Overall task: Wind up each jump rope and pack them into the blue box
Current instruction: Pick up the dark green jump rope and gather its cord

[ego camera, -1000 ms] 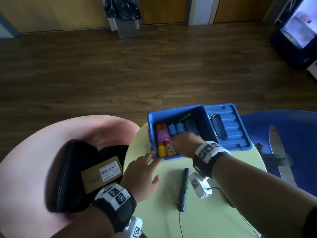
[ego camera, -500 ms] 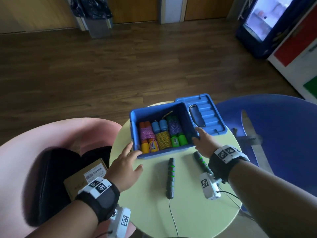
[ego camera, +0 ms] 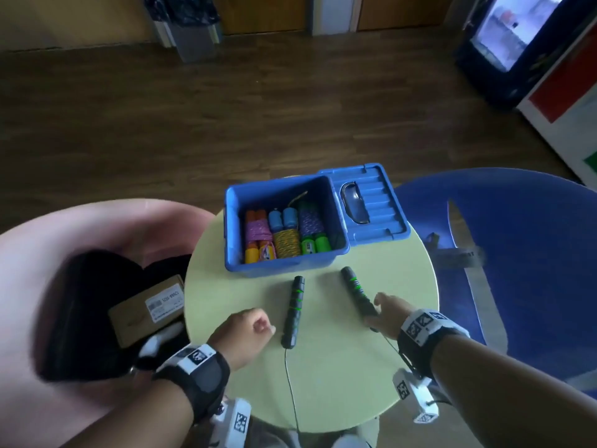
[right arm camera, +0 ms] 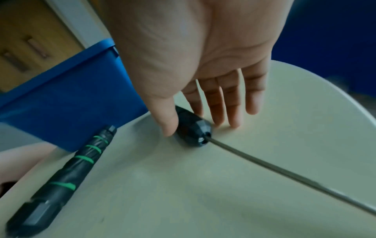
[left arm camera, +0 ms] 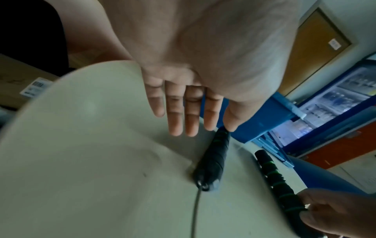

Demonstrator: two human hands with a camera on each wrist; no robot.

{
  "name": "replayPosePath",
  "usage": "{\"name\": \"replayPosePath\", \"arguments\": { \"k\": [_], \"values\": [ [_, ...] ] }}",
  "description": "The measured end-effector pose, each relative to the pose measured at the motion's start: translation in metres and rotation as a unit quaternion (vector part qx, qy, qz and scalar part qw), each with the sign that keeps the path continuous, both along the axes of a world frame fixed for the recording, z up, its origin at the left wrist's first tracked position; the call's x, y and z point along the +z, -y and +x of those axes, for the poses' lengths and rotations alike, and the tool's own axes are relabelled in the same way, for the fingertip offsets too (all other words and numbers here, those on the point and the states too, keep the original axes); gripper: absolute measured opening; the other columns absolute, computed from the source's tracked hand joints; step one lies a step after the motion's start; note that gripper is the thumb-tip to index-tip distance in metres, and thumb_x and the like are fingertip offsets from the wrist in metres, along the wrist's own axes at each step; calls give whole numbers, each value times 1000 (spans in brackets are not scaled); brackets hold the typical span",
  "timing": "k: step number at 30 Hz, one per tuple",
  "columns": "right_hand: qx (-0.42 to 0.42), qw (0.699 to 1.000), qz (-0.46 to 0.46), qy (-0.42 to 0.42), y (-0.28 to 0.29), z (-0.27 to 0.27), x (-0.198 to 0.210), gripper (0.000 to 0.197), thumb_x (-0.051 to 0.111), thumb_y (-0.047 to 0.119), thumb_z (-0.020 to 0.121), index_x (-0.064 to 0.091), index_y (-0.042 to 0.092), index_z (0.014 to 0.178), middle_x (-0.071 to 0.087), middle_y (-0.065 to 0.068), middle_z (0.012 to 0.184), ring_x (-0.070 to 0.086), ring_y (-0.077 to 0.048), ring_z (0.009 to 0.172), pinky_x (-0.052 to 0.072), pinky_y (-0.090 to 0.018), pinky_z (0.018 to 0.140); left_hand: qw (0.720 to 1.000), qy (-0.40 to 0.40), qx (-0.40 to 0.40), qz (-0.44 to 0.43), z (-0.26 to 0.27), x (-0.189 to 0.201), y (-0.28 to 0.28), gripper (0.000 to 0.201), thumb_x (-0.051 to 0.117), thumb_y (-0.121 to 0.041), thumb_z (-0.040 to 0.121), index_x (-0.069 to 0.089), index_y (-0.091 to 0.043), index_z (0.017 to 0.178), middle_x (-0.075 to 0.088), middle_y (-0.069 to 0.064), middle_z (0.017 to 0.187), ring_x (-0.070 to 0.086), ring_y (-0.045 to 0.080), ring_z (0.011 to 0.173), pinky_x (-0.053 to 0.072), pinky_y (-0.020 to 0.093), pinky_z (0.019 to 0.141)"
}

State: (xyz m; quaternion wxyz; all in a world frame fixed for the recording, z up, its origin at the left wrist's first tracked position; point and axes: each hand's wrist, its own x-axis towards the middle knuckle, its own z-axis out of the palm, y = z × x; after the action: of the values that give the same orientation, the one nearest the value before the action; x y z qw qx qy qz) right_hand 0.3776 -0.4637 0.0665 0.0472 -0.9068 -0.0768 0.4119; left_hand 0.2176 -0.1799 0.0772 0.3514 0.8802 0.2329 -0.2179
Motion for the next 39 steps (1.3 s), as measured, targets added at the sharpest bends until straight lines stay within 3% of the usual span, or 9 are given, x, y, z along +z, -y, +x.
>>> {"name": "replayPosePath", "arguments": {
  "k": [5, 8, 13, 18, 21, 23, 31, 35, 39],
  "values": [
    [59, 998, 26, 12, -2, -1, 0, 32, 55, 38, 90, 54, 12, 108, 63, -6, 90, 62, -27, 79, 44, -32, 68, 996, -50, 61, 40, 18, -15, 48, 30, 64, -52, 83, 53, -26, 94, 63, -14, 86, 63, 18, 87, 51, 30, 80],
    [59, 998, 36, -10, 9, 1, -2, 28, 49, 41, 87, 61, 16, 93, 67, -2, 78, 63, -21, 65, 52, -32, 69, 990, -90, 84, 74, 17, -18, 72, 39, 65, -56, 79, 51, -25, 99, 68, -7, 95, 64, 23, 90, 49, 30, 75],
    [9, 984, 133, -119, 38, -13, 8, 7, 63, 20, 85, 60, 14, 83, 71, -5, 73, 64, -21, 61, 54, -31, 60, 983, -114, 129, 63, 2, -8, 96, 29, 62, -46, 76, 58, -20, 86, 69, -1, 85, 65, 24, 79, 51, 31, 72],
    [-82, 947, 245, -190, 65, -12, 38, 15, 66, 13, 90, 56, 9, 100, 71, -4, 68, 65, -17, 57, 46, -26, 50, 949, 20, 267, -165, 4, 27, 122, 34, 61, -38, 58, 60, -9, 77, 65, 4, 64, 62, 24, 60, 51, 39, 69],
    [-146, 915, 320, -195, 63, -6, 70, 24, 68, 14, 91, 59, 3, 111, 71, -8, 76, 66, -17, 60, 47, -26, 53, 907, 93, 314, -266, 23, 65, 145, 19, 65, -16, 77, 59, -2, 87, 63, 14, 71, 61, 23, 58, 48, 36, 69],
    [-169, 898, 362, -186, 57, -2, 92, 28, 69, 16, 91, 60, 1, 113, 71, -10, 79, 65, -17, 60, 48, -26, 56, 900, 125, 297, -293, 37, 88, 157, 8, 55, -5, 92, 61, -3, 97, 65, 15, 74, 64, 25, 62, 51, 33, 69],
    [-153, 860, 471, -124, 30, 20, 164, 24, 74, 23, 88, 65, 5, 102, 72, -10, 80, 64, -17, 61, 52, -32, 67, 879, 265, 234, -319, 77, 160, 171, 37, 58, -11, 97, 56, -30, 130, 75, 9, 97, 72, 20, 79, 60, 32, 72],
    [-144, 838, 515, -110, 24, 23, 191, 43, 76, 25, 87, 59, -6, 112, 71, -11, 82, 65, -18, 66, 55, -33, 70, 876, 295, 198, -327, 80, 182, 171, 39, 53, -17, 101, 50, -38, 134, 69, -4, 122, 70, 17, 105, 60, 37, 81],
    [-130, 831, 535, -75, 23, 20, 202, 57, 78, 34, 84, 53, -9, 111, 70, -12, 80, 64, -18, 64, 55, -34, 67, 851, 299, 197, -385, 78, 194, 176, 41, 55, -29, 92, 54, -37, 132, 69, -2, 125, 70, 20, 104, 56, 36, 79]
  ]
}}
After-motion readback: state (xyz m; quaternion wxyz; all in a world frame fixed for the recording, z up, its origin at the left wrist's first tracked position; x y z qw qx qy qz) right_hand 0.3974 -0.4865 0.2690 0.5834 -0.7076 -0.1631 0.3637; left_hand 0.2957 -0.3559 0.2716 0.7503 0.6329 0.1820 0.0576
